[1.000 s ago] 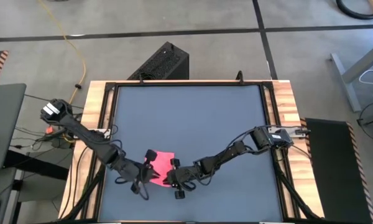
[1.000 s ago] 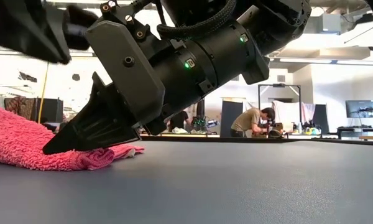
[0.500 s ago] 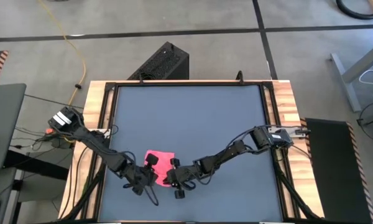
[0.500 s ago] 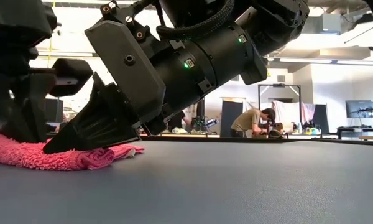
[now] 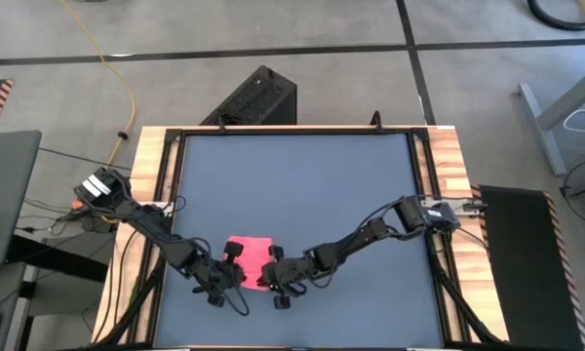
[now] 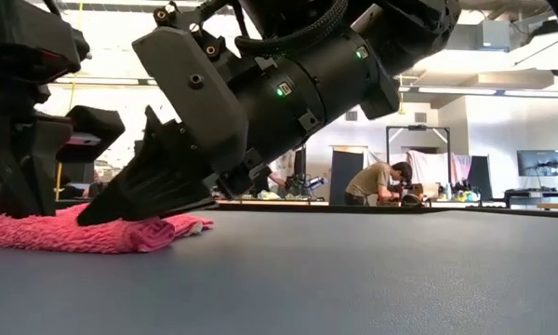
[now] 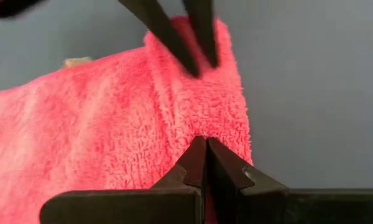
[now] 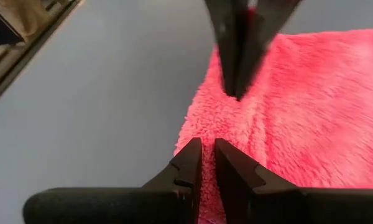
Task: Roll towel
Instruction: Roll the pink microfiber towel
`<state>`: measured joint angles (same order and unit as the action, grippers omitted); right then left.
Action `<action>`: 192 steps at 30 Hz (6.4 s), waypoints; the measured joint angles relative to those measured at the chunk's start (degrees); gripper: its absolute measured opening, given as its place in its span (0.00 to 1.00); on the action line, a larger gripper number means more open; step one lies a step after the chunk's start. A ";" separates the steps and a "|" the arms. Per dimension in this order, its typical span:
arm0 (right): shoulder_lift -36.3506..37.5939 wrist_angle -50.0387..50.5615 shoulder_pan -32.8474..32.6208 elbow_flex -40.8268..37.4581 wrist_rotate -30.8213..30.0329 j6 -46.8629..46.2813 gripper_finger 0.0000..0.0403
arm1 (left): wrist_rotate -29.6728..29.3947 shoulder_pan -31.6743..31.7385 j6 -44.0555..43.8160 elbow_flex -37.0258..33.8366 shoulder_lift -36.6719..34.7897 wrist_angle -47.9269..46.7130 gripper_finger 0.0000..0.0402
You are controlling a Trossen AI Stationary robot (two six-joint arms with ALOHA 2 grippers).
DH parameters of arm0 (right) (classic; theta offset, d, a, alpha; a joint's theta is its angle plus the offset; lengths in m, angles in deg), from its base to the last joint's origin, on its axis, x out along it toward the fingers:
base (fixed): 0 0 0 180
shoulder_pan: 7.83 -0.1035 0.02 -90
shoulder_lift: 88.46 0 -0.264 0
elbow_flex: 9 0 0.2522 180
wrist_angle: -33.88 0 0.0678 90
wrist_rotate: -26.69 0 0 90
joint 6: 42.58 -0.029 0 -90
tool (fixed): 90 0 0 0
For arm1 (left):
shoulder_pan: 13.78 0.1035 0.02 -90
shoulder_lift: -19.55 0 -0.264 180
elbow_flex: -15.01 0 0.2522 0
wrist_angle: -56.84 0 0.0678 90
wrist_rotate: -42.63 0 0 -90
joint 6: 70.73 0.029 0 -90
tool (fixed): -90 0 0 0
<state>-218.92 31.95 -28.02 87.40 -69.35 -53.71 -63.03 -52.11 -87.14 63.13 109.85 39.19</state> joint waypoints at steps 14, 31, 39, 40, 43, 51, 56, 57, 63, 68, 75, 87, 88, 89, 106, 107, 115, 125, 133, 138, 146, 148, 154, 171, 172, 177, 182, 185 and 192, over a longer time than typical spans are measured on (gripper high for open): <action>6.41 0.48 -2.48 -0.06 -1.39 3.83 0.18 | 4.74 -0.75 -5.75 -6.43 -1.27 14.73 0.00; 4.56 -1.40 -4.28 0.14 -4.17 22.62 0.60 | 9.11 2.02 -17.05 -14.20 -5.01 22.13 0.00; 1.34 -4.12 -6.80 0.85 -12.37 32.10 0.55 | 11.95 4.08 -17.28 -14.22 -4.98 22.02 0.00; 0.86 -4.70 -6.92 1.34 -12.44 32.33 0.55 | 12.52 4.37 -17.29 -14.22 -4.98 22.00 0.00; -0.33 -4.03 -6.97 1.62 -13.73 33.29 0.52 | 14.36 5.47 -17.07 -14.24 -4.96 22.13 0.00; -2.85 -5.15 -6.83 2.95 -19.05 36.26 0.51 | 17.41 7.11 -17.09 -14.27 -4.95 22.17 0.00; -2.88 -4.89 -6.85 2.95 -19.47 36.50 0.50 | 17.87 7.15 -17.17 -14.27 -4.94 22.17 0.00; -2.88 -4.89 -7.05 2.95 -19.48 36.52 0.50 | 17.91 7.15 -17.23 -14.27 -4.94 22.17 0.00; -2.64 -6.71 -8.79 2.95 -25.42 41.74 0.47 | 18.93 7.22 -17.26 -14.27 -4.94 22.22 0.00; -2.54 -8.40 -10.39 4.85 -26.19 43.25 0.46 | 19.10 7.23 -17.25 -14.28 -4.94 22.22 0.00; -2.26 -0.69 -8.16 6.10 -18.55 35.34 0.47 | 19.58 7.48 -17.26 -14.33 -4.92 22.96 0.00; -2.99 0.36 -7.01 6.21 -17.27 36.98 0.48 | 20.19 7.46 -17.26 -14.31 -4.92 23.13 0.00; -2.99 0.42 -7.01 6.21 -17.25 37.02 0.48 | 20.20 7.46 -17.20 -14.31 -4.92 23.13 0.00; -2.99 0.59 -7.02 6.21 -17.17 36.81 0.48 | 20.26 7.48 -17.06 -14.29 -4.92 23.16 0.00; -2.96 6.01 -4.12 6.21 -14.16 25.52 0.32 | 21.10 7.48 -15.38 -14.42 -9.10 21.25 0.00; -2.92 6.33 -3.98 6.21 -13.74 24.45 0.29 | 20.88 7.48 -15.36 -14.42 -9.49 20.74 0.00; -2.85 4.94 -3.18 6.21 -11.03 19.06 0.06 | 20.15 7.48 -13.98 -14.42 -11.52 20.36 0.00; -2.79 4.52 0.02 6.23 3.16 -0.98 0.06 | 17.10 7.46 -8.12 -14.42 -13.26 20.86 0.00; -2.77 2.89 0.01 5.01 3.46 -12.29 0.07 | 11.48 7.32 -6.67 -14.33 -23.09 8.99 0.00; -2.77 -6.20 0.00 0.71 3.89 -20.19 0.08 | 8.83 6.00 -8.34 -14.41 -24.72 2.30 0.00; -2.61 -12.60 0.09 -2.34 3.78 -29.40 0.08 | 8.38 4.44 -13.41 -18.09 -23.58 4.48 0.00; -2.57 -12.82 0.09 -2.73 3.75 -33.41 0.08 | 9.02 3.95 -14.20 -18.09 -23.61 4.58 0.00; -2.51 -11.33 -0.70 -4.17 2.62 -42.11 0.08 | 11.17 2.74 -16.00 -18.09 -23.58 4.91 0.00; -2.29 -4.10 -1.83 -4.21 2.52 -49.53 0.07 | 3.70 2.56 -11.14 -18.27 -32.69 7.72 0.00; -2.29 -3.96 -1.81 -4.21 2.51 -49.77 0.07 | 2.82 2.32 -10.33 -18.27 -33.99 7.88 0.00; -2.29 -3.82 -1.81 -4.21 1.40 -50.64 0.07 | 5.45 0.05 -5.88 -18.16 -37.49 11.09 0.00; -2.29 -3.82 -1.85 -4.21 0.37 -50.36 0.07 | 7.67 -2.84 -0.41 -18.16 -34.42 17.38 0.01; -2.29 -3.82 -1.85 -4.21 0.30 -50.20 0.07 | 7.52 -3.44 5.76 -18.16 -32.11 22.18 0.07; -2.29 -3.82 -1.85 -4.21 0.20 -49.95 0.07 | 3.32 -2.44 8.04 -17.86 -24.41 27.57 0.29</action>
<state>-221.21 28.13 -29.88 83.19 -69.16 -103.65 -59.71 -54.55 -79.10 45.27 85.44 66.76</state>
